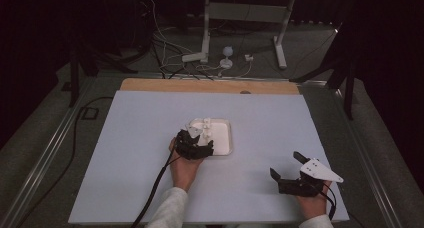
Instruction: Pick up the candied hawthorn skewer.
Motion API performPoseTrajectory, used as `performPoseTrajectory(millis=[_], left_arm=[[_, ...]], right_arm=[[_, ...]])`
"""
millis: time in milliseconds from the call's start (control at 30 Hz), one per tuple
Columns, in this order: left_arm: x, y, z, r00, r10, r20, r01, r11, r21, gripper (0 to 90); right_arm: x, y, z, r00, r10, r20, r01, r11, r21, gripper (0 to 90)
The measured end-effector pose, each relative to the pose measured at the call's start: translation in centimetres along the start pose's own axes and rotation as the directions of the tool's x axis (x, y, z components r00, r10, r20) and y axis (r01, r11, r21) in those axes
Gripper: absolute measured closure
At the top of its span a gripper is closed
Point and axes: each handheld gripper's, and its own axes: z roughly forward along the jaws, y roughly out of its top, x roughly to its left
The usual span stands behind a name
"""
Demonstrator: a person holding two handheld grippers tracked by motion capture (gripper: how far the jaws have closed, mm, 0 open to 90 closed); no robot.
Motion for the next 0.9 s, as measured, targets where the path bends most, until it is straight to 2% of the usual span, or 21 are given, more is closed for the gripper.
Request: performPoseTrajectory(millis=[33, 67, 100, 133, 167, 200, 233, 300, 333, 367, 400, 433, 467, 500, 567, 600, 700, 900], left_arm=[[-0.1, -0.1, 0.2, 0.9999, 0.003, -0.010, -0.003, 0.9999, 0.014, 25.9], [-0.1, -0.2, 0.4, 0.9997, 0.010, -0.021, -0.010, 0.9994, 0.032, 25.9], [-0.1, -0.3, 0.5, 0.9998, 0.011, -0.016, -0.010, 0.9989, 0.045, 40.0], [-0.1, -0.4, 0.6, 0.9995, 0.030, -0.012, -0.029, 0.9976, 0.062, 45.0], [-0.1, -0.4, 0.6, 0.9995, 0.030, -0.012, -0.029, 0.9976, 0.062, 48.7], [-0.1, -0.4, 0.5, 0.9994, 0.033, -0.010, -0.032, 0.9974, 0.065, 48.7], [-0.1, -0.4, 0.4, 0.9994, 0.032, -0.012, -0.031, 0.9971, 0.069, 58.4], [0.2, -0.3, 0.3, 0.9998, 0.018, -0.009, -0.017, 0.9968, 0.078, 66.1], [0.4, -0.2, 0.2, 1.0000, 0.005, -0.005, -0.005, 0.9965, 0.084, 66.1], [0.7, -0.2, 0.2, 0.9998, -0.018, 0.002, 0.018, 0.9960, 0.087, 75.1], [1.2, -0.1, 0.1, 0.9984, -0.054, 0.017, 0.053, 0.9941, 0.095, 78.5], [1.2, -0.1, 0.1, 0.9984, -0.054, 0.017, 0.053, 0.9941, 0.095, 83.7], [1.4, -0.1, 0.1, 0.9971, -0.071, 0.025, 0.069, 0.9928, 0.099, 83.7], [1.6, -0.2, 0.1, 0.9954, -0.089, 0.035, 0.085, 0.9913, 0.101, 88.9], [2.1, -0.2, 0.1, 0.9878, -0.140, 0.068, 0.133, 0.9858, 0.103, 89.9], [2.1, -0.2, 0.1, 0.9878, -0.140, 0.068, 0.133, 0.9858, 0.103, 90.0], [2.5, -0.1, -0.3, 0.9787, -0.175, 0.107, 0.165, 0.9812, 0.101, 90.0], [2.4, -0.1, -1.8, 0.9759, -0.168, 0.139, 0.155, 0.9829, 0.100, 90.0]], right_arm=[[0.0, 0.0, 0.0, 1.0000, 0.000, 0.001, 0.000, 1.0000, 0.000, 0.0], [0.0, 0.0, 0.0, 1.0000, 0.000, 0.001, 0.000, 1.0000, 0.000, 0.0], [0.0, 0.0, 0.0, 1.0000, -0.001, 0.000, 0.001, 1.0000, 0.000, 0.0], [0.0, 0.0, 0.0, 1.0000, -0.001, 0.001, 0.001, 1.0000, 0.000, 0.0], [-0.1, 0.0, 0.0, 1.0000, 0.000, 0.000, 0.000, 1.0000, 0.001, 0.0], [-0.1, 0.0, 0.0, 1.0000, 0.000, 0.000, 0.000, 1.0000, 0.001, 0.0], [-0.1, 0.0, 0.0, 1.0000, 0.001, 0.000, -0.001, 1.0000, 0.003, 0.0], [0.0, 0.0, 0.0, 1.0000, 0.000, -0.001, 0.000, 1.0000, 0.003, 0.0], [0.0, 0.0, 0.0, 1.0000, 0.000, -0.001, 0.000, 1.0000, 0.003, 0.0], [0.0, 0.0, 0.0, 1.0000, -0.003, -0.002, 0.003, 1.0000, 0.002, 0.0], [0.0, 0.0, 0.0, 1.0000, -0.004, -0.002, 0.004, 1.0000, 0.003, 0.0], [0.0, 0.0, 0.0, 1.0000, -0.005, -0.003, 0.005, 1.0000, 0.004, 0.0], [0.0, 0.0, 0.0, 1.0000, -0.005, -0.003, 0.005, 1.0000, 0.004, 0.0], [0.1, 0.0, 0.1, 1.0000, -0.007, -0.004, 0.007, 1.0000, 0.006, 0.0], [0.1, 0.0, 0.1, 0.9999, -0.010, -0.005, 0.010, 0.9999, 0.009, 0.0], [0.1, 0.0, 0.1, 0.9999, -0.012, -0.005, 0.012, 0.9999, 0.009, 0.0], [0.1, 0.0, 0.1, 0.9999, -0.014, -0.003, 0.014, 0.9999, 0.010, 0.0], [0.1, 0.0, 0.0, 0.9999, -0.013, 0.001, 0.013, 0.9999, 0.008, 0.0]])
